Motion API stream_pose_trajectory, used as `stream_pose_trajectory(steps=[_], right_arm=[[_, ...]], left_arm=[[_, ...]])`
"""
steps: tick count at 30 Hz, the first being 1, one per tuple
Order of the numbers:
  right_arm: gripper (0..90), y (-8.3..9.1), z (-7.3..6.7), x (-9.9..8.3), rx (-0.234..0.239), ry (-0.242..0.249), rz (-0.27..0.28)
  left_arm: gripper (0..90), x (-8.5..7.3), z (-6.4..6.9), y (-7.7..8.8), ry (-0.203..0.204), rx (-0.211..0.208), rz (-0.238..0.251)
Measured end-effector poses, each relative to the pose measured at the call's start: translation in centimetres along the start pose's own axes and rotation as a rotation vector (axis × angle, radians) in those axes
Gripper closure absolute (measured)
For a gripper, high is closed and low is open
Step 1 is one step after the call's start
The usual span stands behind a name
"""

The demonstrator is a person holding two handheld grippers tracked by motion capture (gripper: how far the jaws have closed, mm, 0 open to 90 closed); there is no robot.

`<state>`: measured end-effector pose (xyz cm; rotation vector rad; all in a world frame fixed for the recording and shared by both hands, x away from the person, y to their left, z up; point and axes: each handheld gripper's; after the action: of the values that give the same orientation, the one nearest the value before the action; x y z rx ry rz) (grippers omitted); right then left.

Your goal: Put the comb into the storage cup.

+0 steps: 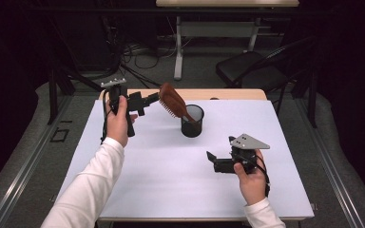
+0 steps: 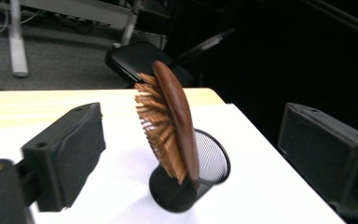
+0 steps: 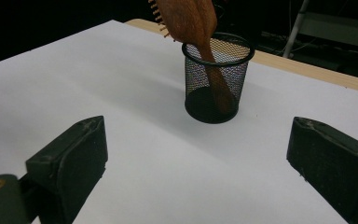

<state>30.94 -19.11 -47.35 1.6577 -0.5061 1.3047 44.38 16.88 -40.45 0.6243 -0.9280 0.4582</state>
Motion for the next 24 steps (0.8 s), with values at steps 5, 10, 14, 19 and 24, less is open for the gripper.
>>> stream_pose_trajectory(steps=[5,10,14,19,24], right_arm=[[4.9,0.0,0.0,0.0,0.001,-0.002,-0.001],[4.9,0.0,0.0,0.0,0.0,0.0,0.0],[4.9,0.0,0.0,0.0,-0.001,-0.001,0.0],[4.9,0.0,0.1,0.0,-0.002,-0.003,0.0],[4.9,-0.1,0.0,0.0,0.0,-0.005,0.002]], left_arm=[[0.4,-0.4,0.5,0.7,-0.073,-0.02,-0.047],[0.4,-0.6,0.9,1.5,-0.104,-0.049,-0.076],[0.4,-0.8,1.1,2.3,-0.123,-0.061,-0.096],[0.4,-1.1,1.4,3.4,-0.156,-0.068,-0.125],[0.4,-1.4,1.8,4.3,-0.184,-0.059,-0.156]])
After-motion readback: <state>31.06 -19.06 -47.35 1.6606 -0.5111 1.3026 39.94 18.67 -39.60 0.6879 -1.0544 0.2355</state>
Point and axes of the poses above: each handheld gripper's, and its own axes: y roughly backward along the jaws, x roughly out of its top, z roughly to its right, and after that the axes turned 3 degrees about -x, right-handed
